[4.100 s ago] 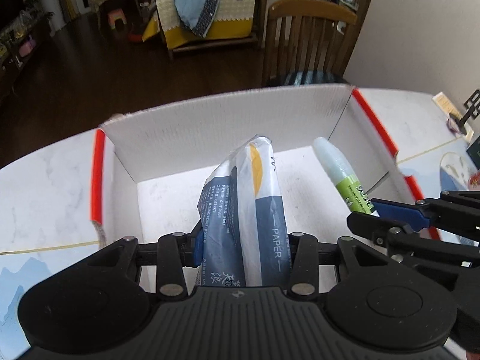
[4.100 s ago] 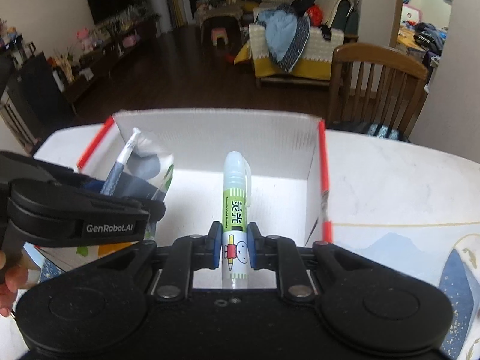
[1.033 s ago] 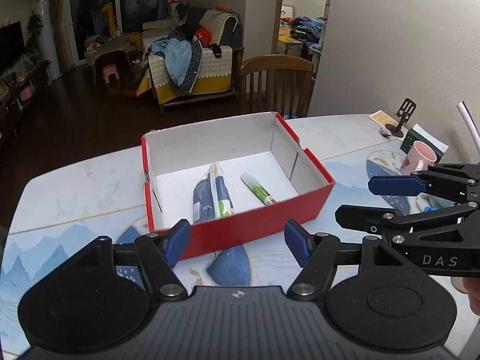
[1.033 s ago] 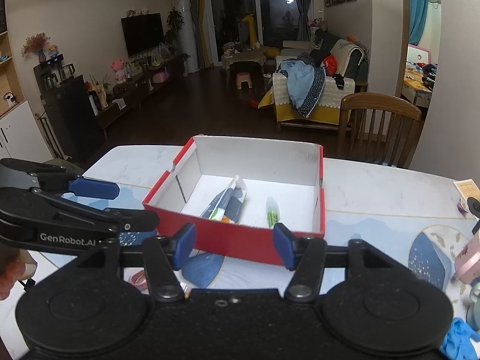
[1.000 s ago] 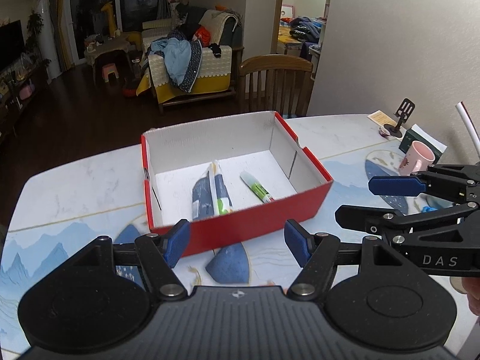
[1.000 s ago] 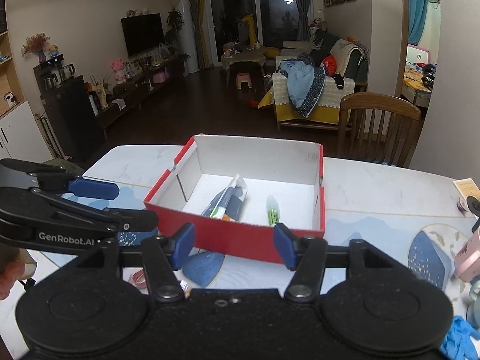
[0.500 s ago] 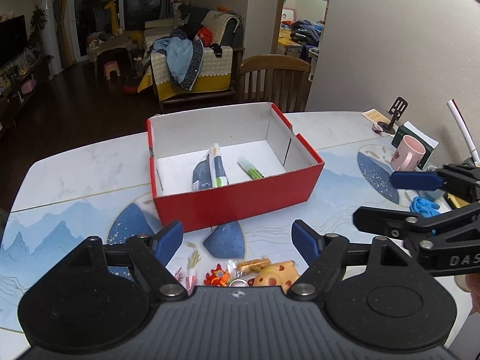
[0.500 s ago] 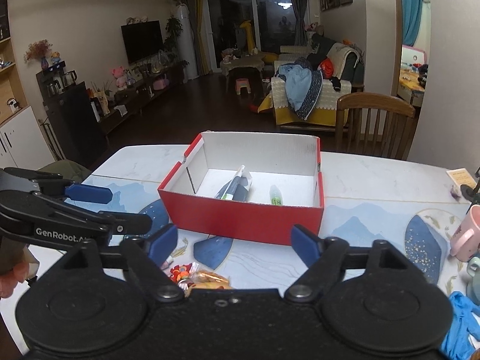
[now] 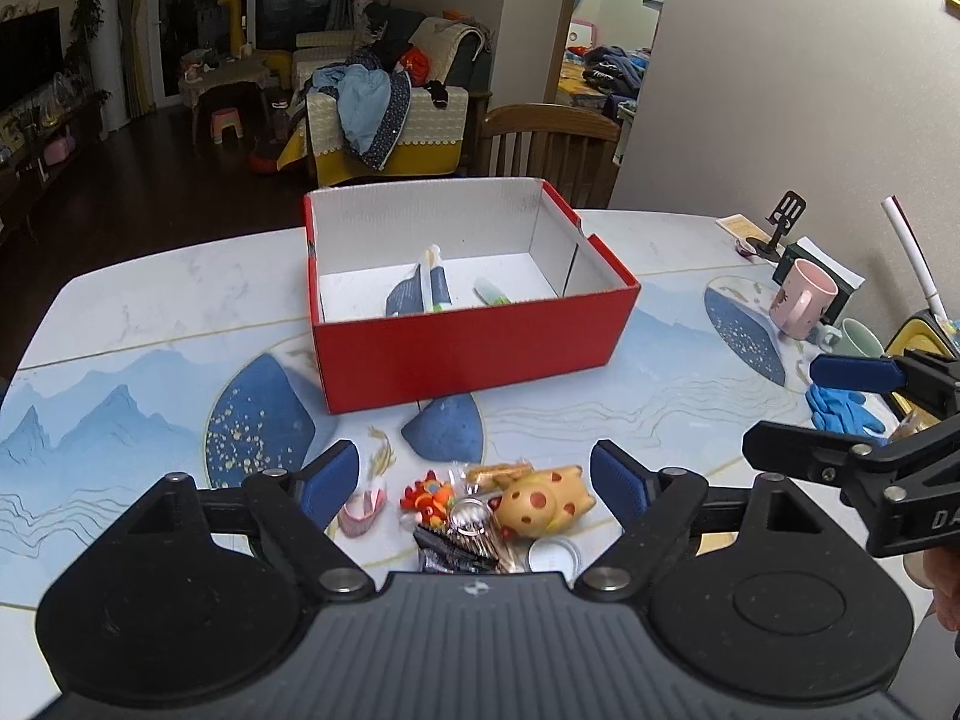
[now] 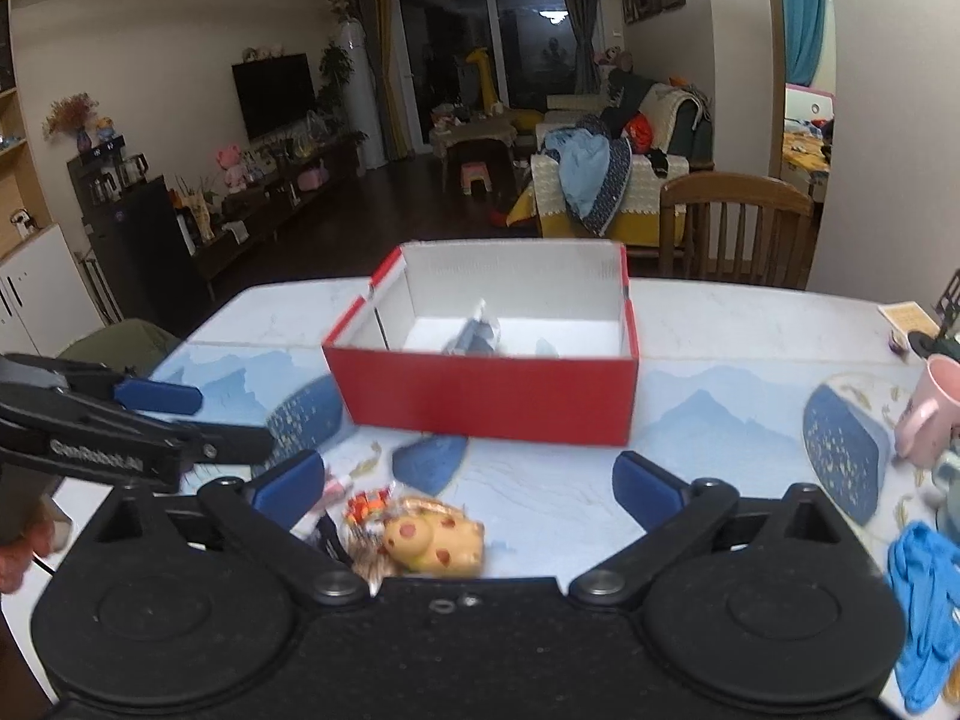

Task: Organize objects
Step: 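Grasp the black candy with the left gripper while the right gripper grasps the bagged bread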

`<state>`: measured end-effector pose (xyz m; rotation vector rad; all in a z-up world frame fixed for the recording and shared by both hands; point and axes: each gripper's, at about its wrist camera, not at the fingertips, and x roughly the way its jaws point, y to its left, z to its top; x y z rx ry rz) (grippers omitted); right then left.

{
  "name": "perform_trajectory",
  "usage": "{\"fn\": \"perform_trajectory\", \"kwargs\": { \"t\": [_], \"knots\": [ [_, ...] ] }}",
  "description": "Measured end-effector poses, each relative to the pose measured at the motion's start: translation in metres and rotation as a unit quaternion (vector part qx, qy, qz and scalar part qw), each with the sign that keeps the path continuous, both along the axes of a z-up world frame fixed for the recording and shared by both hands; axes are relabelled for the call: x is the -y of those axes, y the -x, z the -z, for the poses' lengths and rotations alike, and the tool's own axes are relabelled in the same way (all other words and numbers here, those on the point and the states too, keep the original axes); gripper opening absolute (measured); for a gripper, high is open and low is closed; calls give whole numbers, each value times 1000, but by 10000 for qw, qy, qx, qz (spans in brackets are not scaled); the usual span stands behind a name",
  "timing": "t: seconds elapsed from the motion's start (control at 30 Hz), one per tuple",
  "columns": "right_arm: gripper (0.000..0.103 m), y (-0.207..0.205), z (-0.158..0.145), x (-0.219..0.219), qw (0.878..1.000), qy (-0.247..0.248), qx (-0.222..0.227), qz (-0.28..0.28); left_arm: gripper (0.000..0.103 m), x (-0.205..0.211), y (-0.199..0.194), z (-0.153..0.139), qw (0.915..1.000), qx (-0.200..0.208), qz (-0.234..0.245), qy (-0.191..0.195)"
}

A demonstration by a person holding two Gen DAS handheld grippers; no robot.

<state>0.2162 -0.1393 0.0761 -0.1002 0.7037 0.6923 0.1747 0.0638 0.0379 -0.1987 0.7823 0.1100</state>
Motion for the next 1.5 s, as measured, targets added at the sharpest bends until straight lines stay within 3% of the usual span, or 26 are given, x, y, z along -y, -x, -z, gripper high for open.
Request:
{"fn": "perform_trajectory", "kwargs": {
  "t": [0.3, 0.37, 0.7, 0.87, 1.3, 1.5],
  "knots": [
    [102, 11, 38, 15, 9986, 213, -308, 377, 93, 4, 14, 35, 9996, -285, 30, -33],
    [102, 11, 48, 18, 9978, 244, -425, 447, 103, 4, 16, 45, 9994, -341, 54, -27],
    [102, 9, 94, 20, 9932, 578, -791, 627, 103, -5, 20, 102, 9971, -664, -61, 364],
    [102, 4, 112, 20, 9895, 652, -1059, 731, 103, -12, 22, 121, 9966, -628, -82, 526],
    [102, 0, 136, 26, 9802, 631, -1688, 822, 103, -28, 6, 157, 9941, -1019, -127, 344],
    [102, -2, 142, 30, 9762, 557, -1901, 889, 103, -22, 2, 161, 9954, -959, 39, 14]
  ]
}}
